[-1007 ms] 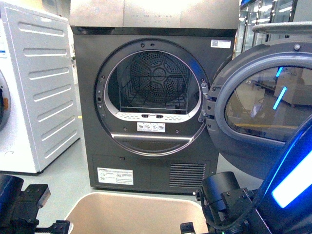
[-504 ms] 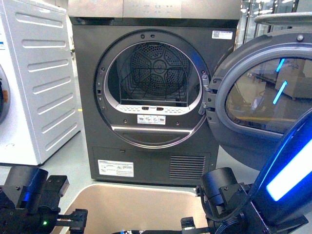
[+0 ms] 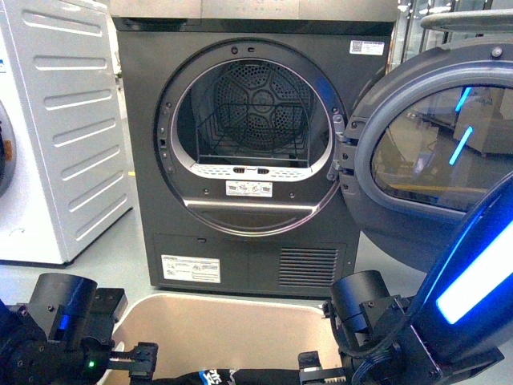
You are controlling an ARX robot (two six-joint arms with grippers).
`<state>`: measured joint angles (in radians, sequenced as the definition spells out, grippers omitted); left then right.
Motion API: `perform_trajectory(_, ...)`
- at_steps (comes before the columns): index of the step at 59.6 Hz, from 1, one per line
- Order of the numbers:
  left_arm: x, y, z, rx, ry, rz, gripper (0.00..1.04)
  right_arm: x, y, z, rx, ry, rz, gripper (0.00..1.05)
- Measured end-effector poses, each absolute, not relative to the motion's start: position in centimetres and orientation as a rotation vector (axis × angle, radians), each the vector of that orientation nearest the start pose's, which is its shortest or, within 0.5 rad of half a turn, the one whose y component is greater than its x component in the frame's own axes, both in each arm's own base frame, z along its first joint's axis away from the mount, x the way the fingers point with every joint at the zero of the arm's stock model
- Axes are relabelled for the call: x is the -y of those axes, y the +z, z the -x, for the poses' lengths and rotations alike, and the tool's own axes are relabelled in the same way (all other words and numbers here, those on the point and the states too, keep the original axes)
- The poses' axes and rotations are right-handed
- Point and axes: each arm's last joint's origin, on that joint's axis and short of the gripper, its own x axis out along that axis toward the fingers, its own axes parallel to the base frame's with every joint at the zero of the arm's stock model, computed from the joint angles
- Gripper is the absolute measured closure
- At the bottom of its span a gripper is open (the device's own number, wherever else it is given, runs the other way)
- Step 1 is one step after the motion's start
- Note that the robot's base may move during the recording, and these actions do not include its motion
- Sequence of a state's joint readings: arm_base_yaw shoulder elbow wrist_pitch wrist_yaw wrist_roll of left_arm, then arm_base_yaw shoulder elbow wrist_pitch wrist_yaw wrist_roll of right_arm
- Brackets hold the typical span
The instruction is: Move hamper under clothes hanger
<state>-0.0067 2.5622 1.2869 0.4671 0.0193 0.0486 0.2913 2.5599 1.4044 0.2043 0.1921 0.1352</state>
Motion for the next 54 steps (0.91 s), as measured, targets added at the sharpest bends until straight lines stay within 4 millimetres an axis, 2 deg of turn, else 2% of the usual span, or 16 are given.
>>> perform_trajectory(36, -1.3, -4.5, -42.6, -0.832, -0.014, -0.023, 0.08, -13.3, -3.1, -43.4, -0.925, 0.045, 0.106, 0.08)
perform_trajectory(44, -1.6, -4.5, -42.6, -0.828, -0.002, -0.023, 0.36, -13.3, -3.1, -43.4, -0.925, 0.043, 0.106, 0.08)
perform_trajectory(54, -1.8, -4.2, -42.7, -0.819, 0.012, -0.026, 0.61, -13.3, -3.1, -43.4, -0.924, 0.042, 0.107, 0.08)
